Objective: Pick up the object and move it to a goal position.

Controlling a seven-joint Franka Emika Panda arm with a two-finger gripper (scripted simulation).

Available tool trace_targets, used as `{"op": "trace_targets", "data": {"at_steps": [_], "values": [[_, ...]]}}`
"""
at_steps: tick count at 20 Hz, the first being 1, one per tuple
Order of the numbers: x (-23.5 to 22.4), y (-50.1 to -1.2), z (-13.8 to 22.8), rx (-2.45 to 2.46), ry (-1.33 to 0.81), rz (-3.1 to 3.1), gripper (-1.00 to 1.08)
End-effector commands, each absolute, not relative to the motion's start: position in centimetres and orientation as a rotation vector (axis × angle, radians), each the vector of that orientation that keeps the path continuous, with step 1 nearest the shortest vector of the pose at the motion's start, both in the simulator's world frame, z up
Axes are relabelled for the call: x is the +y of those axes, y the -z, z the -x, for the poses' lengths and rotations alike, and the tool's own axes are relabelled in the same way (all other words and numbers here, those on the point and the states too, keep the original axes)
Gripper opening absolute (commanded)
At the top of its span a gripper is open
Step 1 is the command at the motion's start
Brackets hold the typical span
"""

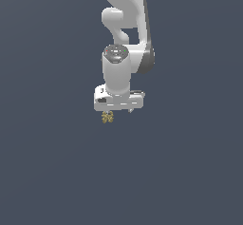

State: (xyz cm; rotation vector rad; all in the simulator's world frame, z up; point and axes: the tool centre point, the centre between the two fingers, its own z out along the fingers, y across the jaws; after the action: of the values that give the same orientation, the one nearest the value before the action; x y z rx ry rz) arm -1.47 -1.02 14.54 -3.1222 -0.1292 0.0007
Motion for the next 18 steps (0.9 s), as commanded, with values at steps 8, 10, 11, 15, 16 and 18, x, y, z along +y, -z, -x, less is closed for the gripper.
{"op": "trace_targets", "data": {"at_steps": [8, 10, 11, 15, 16, 18], "values": [[-6.4, -10.0, 4.9, -0.128, 0.0, 3.136, 1.0], [-7.0, -9.5, 5.3, -0.128, 0.0, 3.137, 1.0], [-7.2, -9.4, 5.5, -0.129, 0.0, 3.138, 1.0], [-7.6, -9.0, 5.8, -0.129, 0.0, 3.139, 1.0], [-7.5, -9.1, 5.7, -0.127, -0.002, 3.139, 1.0], [-7.5, -9.0, 5.7, -0.127, -0.002, 3.139, 1.0]]}}
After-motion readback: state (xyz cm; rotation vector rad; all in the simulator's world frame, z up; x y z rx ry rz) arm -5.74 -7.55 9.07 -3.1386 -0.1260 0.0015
